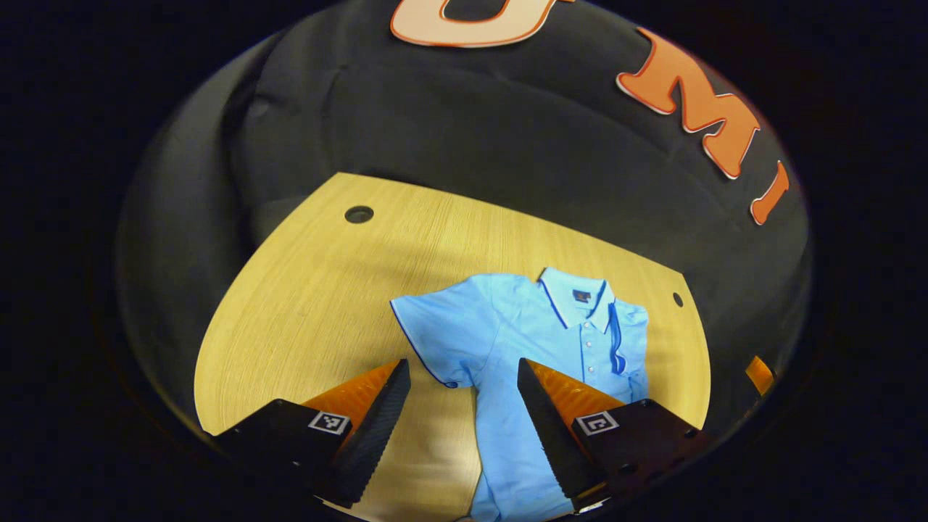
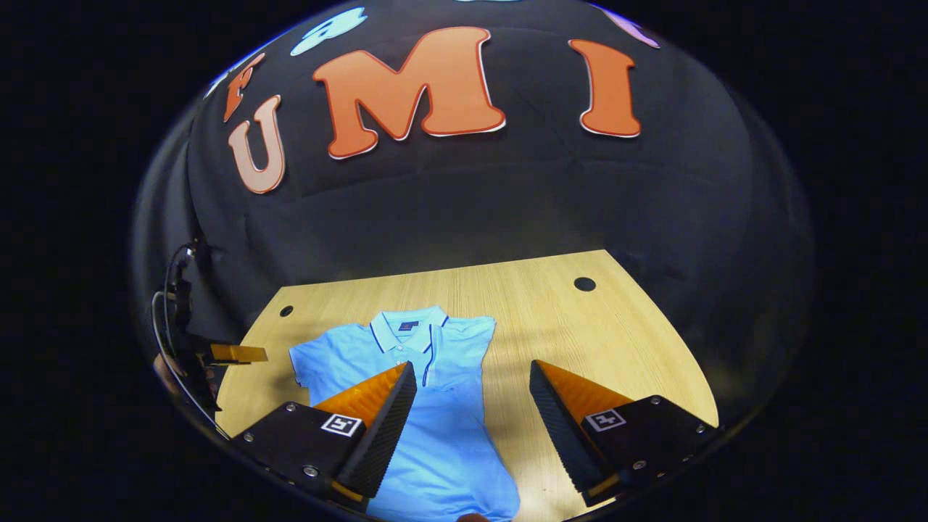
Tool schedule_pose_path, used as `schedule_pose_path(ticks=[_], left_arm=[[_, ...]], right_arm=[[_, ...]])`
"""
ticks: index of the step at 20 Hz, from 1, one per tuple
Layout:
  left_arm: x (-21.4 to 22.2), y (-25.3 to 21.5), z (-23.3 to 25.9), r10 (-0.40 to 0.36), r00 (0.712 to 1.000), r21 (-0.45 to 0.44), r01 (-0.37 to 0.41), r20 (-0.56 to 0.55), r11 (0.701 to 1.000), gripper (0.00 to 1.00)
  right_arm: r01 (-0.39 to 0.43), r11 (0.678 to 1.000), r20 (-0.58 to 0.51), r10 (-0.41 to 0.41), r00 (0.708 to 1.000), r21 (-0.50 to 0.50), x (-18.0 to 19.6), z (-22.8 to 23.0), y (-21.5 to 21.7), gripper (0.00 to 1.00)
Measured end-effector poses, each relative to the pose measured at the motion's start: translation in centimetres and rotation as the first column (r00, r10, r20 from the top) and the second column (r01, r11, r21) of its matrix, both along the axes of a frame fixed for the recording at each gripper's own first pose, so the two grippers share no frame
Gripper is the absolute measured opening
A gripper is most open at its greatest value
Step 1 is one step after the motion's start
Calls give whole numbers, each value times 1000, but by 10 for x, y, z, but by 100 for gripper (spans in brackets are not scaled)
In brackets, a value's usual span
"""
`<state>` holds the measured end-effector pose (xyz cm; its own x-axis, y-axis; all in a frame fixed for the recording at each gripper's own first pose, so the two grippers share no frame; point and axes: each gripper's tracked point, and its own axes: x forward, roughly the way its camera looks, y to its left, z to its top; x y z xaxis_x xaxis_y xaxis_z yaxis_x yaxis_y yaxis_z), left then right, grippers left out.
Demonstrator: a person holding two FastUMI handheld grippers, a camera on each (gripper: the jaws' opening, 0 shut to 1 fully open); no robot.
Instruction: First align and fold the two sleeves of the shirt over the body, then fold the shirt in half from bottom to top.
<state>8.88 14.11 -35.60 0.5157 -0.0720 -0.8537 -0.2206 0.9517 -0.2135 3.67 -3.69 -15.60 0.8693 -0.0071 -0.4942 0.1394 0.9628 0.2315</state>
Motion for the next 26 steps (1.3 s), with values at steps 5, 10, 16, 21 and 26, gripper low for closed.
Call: schedule_pose_path(ticks=[5,10,16,21,26], left_arm=[[15,11,-62,-7,985,-3,7,-170,1000,97],[24,20,-98,21,965,31,-13,-263,999,98],[31,28,-114,27,950,110,7,-311,994,99],[36,24,-123,33,940,127,11,-340,992,81],[43,8,-120,-4,941,117,47,-339,992,18]], right_arm=[[100,995,-23,-100,995,12,-39,-10,2,96],[129,992,-54,-129,990,-2,-62,-12,2,98],[130,991,-54,-128,990,26,-66,-10,6,98],[136,990,-61,-133,989,47,-80,-16,8,98],[162,983,-53,-158,986,83,-88,-15,7,98]])
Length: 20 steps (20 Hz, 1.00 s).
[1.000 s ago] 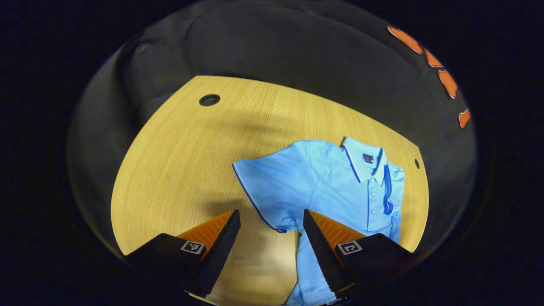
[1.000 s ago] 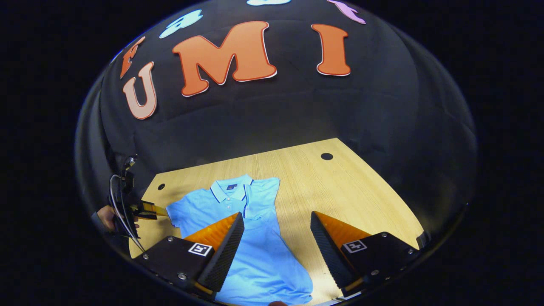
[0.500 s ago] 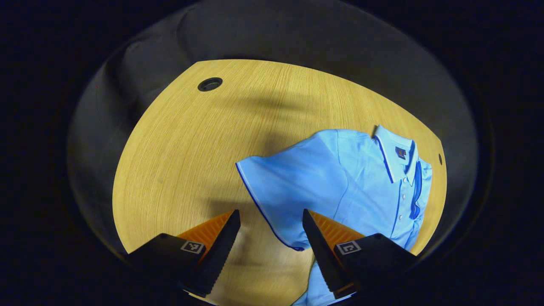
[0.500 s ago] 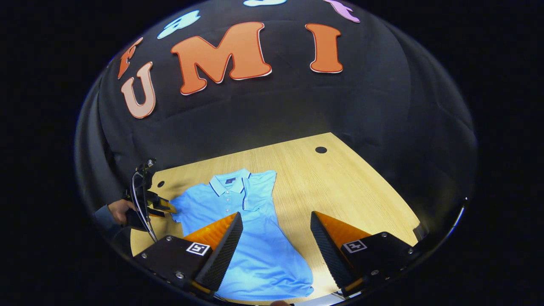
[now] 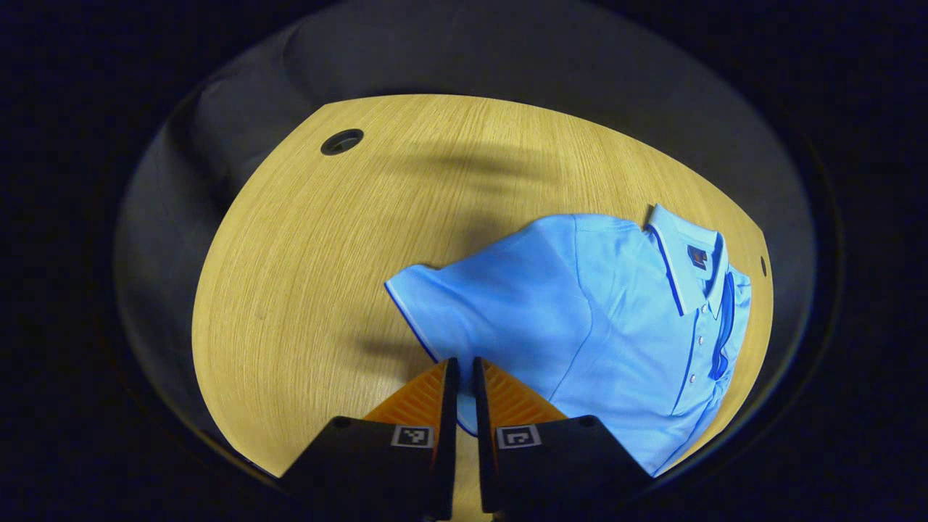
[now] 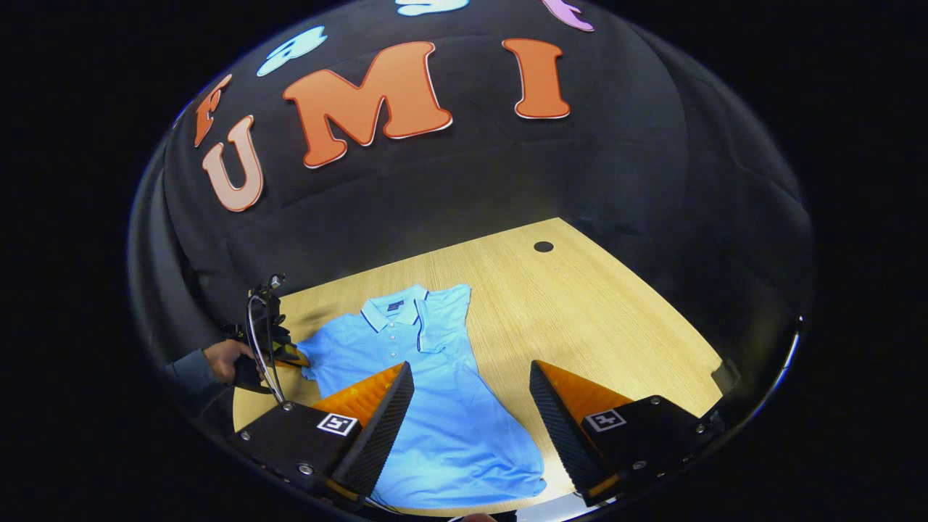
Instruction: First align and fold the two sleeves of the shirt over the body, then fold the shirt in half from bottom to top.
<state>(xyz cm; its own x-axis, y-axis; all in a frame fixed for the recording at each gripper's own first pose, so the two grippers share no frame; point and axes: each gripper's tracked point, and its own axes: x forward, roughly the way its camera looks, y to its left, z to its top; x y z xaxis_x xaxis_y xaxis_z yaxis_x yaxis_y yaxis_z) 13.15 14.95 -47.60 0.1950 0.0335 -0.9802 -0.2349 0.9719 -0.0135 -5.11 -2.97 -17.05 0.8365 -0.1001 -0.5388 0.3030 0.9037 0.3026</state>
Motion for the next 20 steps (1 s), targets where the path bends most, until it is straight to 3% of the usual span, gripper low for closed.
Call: schedule_pose_path(ticks=[3,7,12,20], left_arm=[[3,-4,4,-18,1000,-16,19,11,1000,10],[24,-24,30,-83,989,-39,88,120,995,11],[50,-72,65,-210,949,-52,228,235,972,11],[66,-153,71,-364,895,-85,396,257,914,11]], right_arm=[[26,1000,-19,-26,999,-3,-10,-8,-6,98],[42,999,-36,-43,998,-18,-23,-12,-13,98],[58,998,-61,-60,996,-39,-41,-19,-18,98],[109,993,-89,-113,990,-40,-70,-23,-23,98]])
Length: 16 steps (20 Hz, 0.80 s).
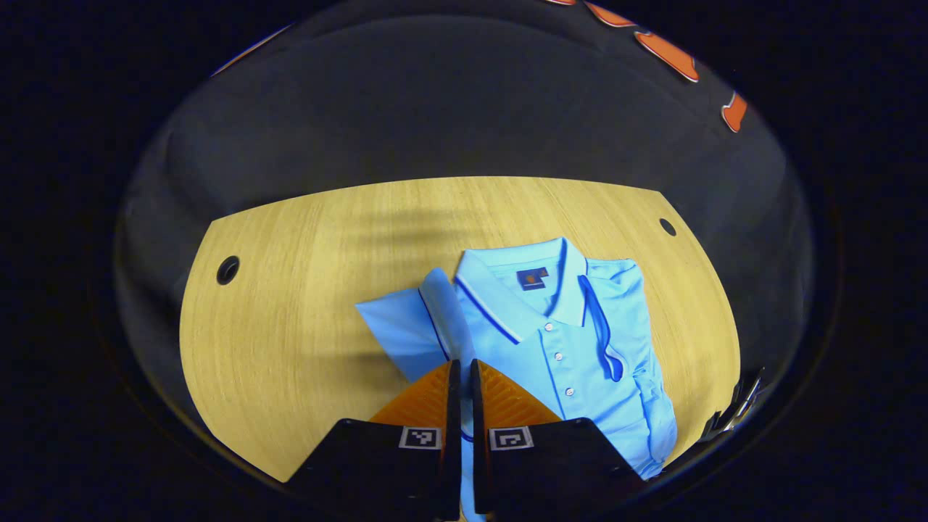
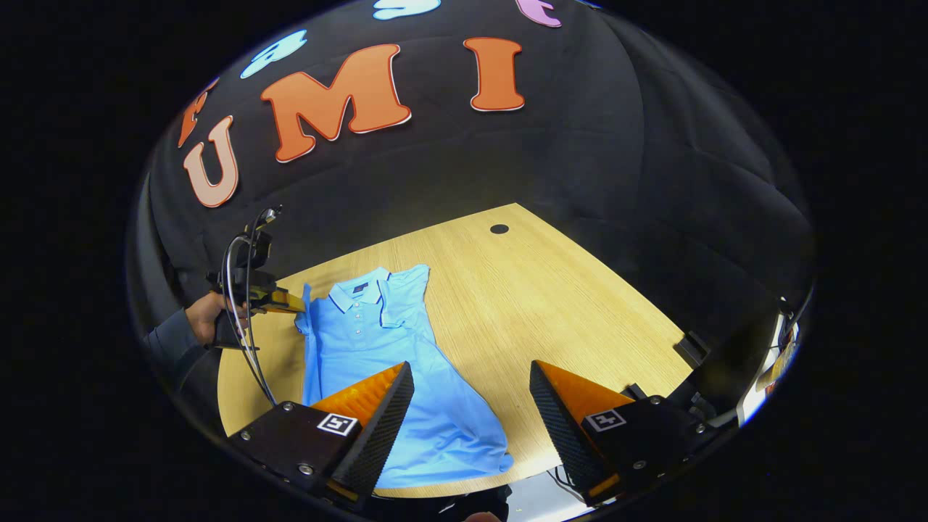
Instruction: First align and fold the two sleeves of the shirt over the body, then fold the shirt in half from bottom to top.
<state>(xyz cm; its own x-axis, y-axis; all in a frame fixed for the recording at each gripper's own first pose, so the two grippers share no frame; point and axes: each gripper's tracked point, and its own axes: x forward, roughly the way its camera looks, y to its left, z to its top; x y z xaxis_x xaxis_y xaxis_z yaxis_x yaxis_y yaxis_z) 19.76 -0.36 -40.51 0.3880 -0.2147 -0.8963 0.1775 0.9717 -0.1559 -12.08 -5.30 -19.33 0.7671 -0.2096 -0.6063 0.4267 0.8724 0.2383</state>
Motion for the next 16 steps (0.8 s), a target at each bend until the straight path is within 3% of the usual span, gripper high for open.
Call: schedule_pose_path(ticks=[4,6,9,10,11,16], left_arm=[[-16,-42,-1,-73,996,-90,67,-59,994,13],[-22,-51,12,-90,996,-140,85,-29,986,30],[-40,-41,38,-75,997,-129,76,16,989,93],[-50,-37,45,-54,998,-131,56,17,990,88],[-61,-34,54,-34,999,-142,37,21,989,93],[-138,-10,77,31,998,-115,-25,54,993,99]], right_arm=[[-3,1000,-18,3,1000,0,-8,-4,-2,99],[-29,1000,-15,29,999,-3,-6,-2,-2,99],[-94,996,-10,94,996,-9,-1,-4,-3,99],[-123,992,-11,123,992,-6,1,-5,-1,99],[-155,988,-9,155,988,-7,3,-7,0,99],[-296,955,-57,296,953,11,0,-38,4,99]])
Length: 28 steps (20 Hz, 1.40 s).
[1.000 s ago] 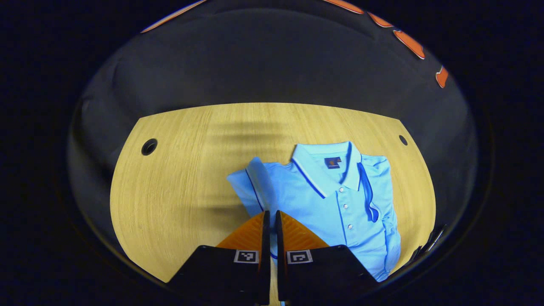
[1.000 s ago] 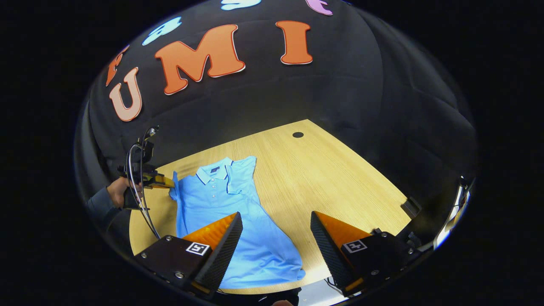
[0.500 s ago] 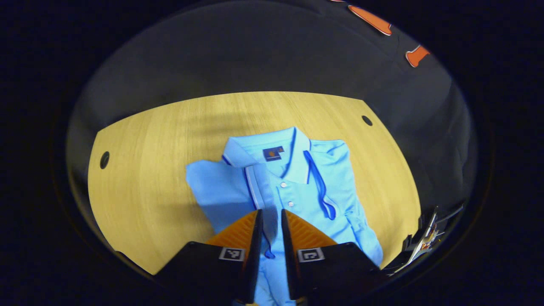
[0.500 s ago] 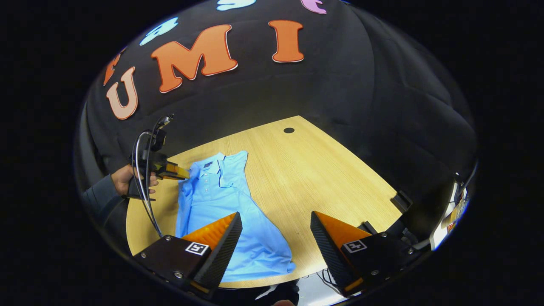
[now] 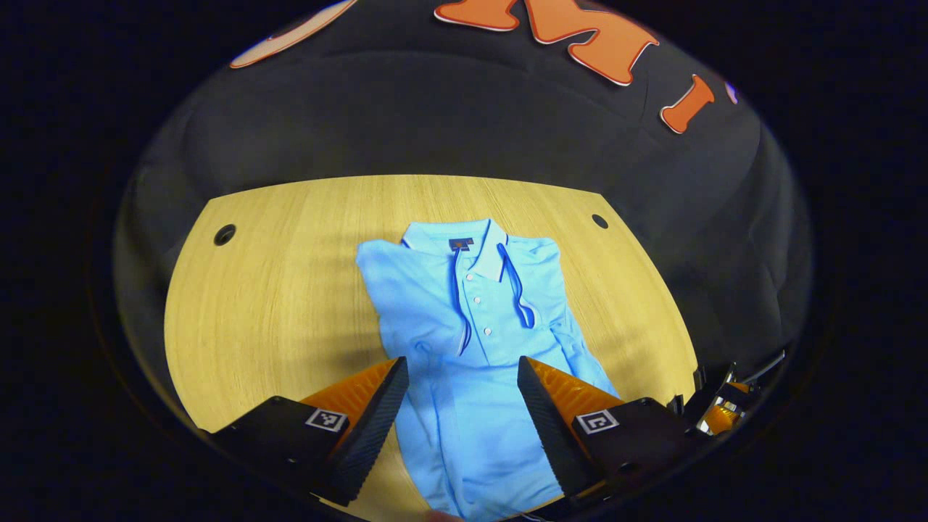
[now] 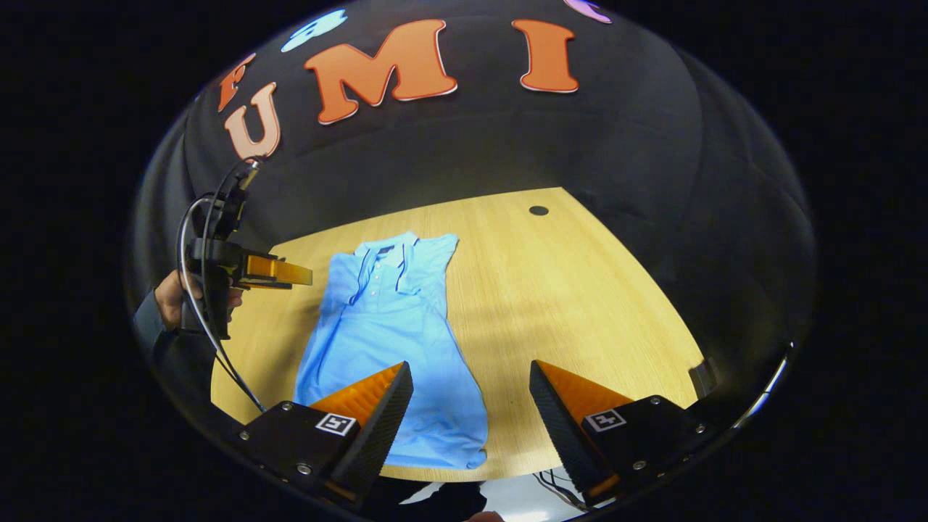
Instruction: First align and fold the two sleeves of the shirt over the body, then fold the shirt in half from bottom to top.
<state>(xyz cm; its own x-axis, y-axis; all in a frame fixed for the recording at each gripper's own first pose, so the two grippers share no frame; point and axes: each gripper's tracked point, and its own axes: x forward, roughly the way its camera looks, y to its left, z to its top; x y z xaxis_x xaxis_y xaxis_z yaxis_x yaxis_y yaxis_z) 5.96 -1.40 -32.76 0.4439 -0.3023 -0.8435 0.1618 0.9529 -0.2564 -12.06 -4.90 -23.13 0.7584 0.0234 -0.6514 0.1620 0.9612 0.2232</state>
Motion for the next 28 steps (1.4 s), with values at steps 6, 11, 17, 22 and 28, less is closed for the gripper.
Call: schedule_pose_path(ticks=[6,11,17,22,28], left_arm=[[-104,15,-5,57,997,52,-54,-55,997,99],[-175,16,-26,65,992,103,-54,-112,993,99],[-237,24,-59,106,962,115,-79,-251,990,100],[-259,28,-78,98,951,143,-58,-294,988,100],[-278,28,-97,106,939,169,-52,-327,984,99]], right_arm=[[-171,985,-138,173,975,31,-25,-53,18,99],[-287,956,-225,292,930,57,-57,-86,37,99],[-339,935,-303,353,885,100,-80,-116,53,99],[-330,932,-333,362,871,149,-92,-133,61,98],[-329,933,-341,360,869,146,-91,-144,67,97]])
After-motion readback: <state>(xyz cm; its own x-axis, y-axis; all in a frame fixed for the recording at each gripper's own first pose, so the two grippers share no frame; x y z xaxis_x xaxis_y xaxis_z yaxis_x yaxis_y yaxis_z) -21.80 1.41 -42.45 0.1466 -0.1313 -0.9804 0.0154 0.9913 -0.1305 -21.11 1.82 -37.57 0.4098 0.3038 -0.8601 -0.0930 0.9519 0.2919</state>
